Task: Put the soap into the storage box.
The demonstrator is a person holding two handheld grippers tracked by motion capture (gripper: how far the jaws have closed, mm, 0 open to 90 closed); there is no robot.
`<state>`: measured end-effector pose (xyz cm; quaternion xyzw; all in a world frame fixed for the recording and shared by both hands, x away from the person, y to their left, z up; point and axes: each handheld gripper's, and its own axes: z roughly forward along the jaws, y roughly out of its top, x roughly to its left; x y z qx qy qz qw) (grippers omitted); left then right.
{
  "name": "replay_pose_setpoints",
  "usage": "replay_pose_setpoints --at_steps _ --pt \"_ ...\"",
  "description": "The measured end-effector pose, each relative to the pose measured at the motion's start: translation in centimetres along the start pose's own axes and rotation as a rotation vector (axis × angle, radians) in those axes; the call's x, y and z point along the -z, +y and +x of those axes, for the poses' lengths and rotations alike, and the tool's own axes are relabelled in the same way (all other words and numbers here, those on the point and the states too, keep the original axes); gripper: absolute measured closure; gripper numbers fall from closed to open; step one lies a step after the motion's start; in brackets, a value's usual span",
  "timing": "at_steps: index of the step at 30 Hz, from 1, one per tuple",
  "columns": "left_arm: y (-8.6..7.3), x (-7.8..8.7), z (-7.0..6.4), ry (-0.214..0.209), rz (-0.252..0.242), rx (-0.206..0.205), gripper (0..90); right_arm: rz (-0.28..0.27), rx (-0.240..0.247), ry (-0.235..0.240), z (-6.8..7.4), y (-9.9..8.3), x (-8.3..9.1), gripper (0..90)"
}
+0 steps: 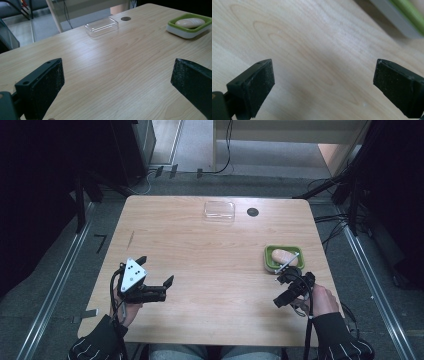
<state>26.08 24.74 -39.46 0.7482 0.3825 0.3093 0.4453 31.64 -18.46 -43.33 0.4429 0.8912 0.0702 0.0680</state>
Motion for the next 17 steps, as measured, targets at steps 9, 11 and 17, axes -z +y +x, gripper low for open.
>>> replay_pose_setpoints --at_steps 9,11,17 --pt "0.1 -0.1 -0.1 -0.004 0.002 -0.006 0.0 0.036 0.019 0.017 1.1 -2.0 -1.0 4.3" --pt "0.1 -0.2 -0.1 -0.004 0.006 -0.009 0.0 0.045 0.025 0.023 1.1 -2.3 -1.2 4.3" --pt "0.2 -0.4 -0.3 -0.006 0.006 -0.014 0.0 0.051 0.045 0.017 1.0 -2.5 -1.4 4.4"
